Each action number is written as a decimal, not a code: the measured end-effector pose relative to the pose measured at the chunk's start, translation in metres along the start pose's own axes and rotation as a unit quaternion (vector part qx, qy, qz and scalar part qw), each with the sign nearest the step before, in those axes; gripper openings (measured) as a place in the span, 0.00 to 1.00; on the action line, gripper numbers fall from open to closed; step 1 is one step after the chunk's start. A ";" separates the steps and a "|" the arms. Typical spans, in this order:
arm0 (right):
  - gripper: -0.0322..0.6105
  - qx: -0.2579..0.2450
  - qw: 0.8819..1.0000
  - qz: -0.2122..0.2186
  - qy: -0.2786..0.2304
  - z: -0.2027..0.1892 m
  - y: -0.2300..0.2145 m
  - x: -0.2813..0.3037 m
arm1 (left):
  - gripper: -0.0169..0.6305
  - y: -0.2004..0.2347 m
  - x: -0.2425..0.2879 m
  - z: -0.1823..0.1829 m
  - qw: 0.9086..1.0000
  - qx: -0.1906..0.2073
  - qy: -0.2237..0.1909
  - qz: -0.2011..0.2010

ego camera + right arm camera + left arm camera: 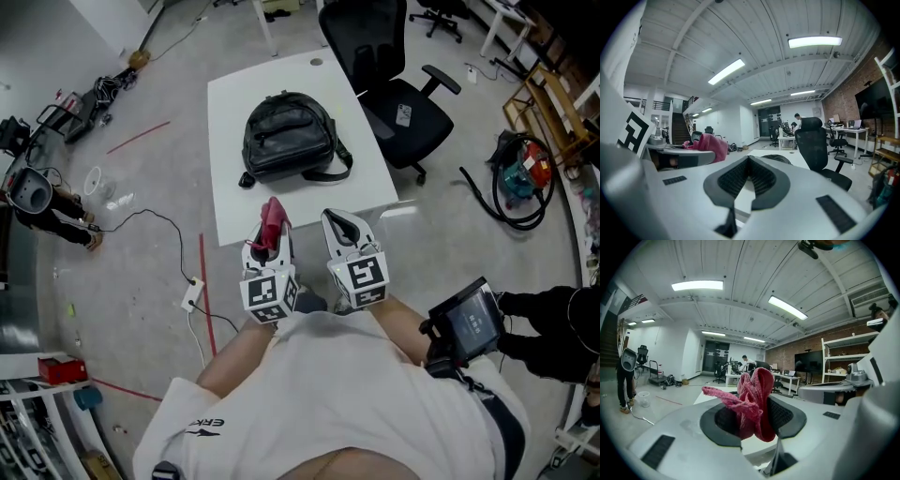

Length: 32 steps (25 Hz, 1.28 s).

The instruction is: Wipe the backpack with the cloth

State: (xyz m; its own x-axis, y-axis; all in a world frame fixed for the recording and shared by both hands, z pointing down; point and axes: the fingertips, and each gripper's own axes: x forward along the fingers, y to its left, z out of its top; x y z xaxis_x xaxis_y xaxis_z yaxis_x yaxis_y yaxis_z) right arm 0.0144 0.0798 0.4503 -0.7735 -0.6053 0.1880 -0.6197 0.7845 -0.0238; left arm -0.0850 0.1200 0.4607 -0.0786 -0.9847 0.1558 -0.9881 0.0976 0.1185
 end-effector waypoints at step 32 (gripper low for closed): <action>0.05 -0.001 0.992 -0.110 0.053 0.005 -0.081 0.199 | 0.25 0.125 0.224 0.034 0.994 0.026 0.020 -0.103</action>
State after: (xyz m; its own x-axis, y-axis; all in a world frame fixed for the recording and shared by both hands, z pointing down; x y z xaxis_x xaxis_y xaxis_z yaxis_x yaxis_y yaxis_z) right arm -0.0906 -0.1047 0.4844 -0.6006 -0.7445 0.2915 -0.7718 0.6350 0.0317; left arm -0.2305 -0.0929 0.4770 0.1296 -0.9766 0.1717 -0.9884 -0.1133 0.1015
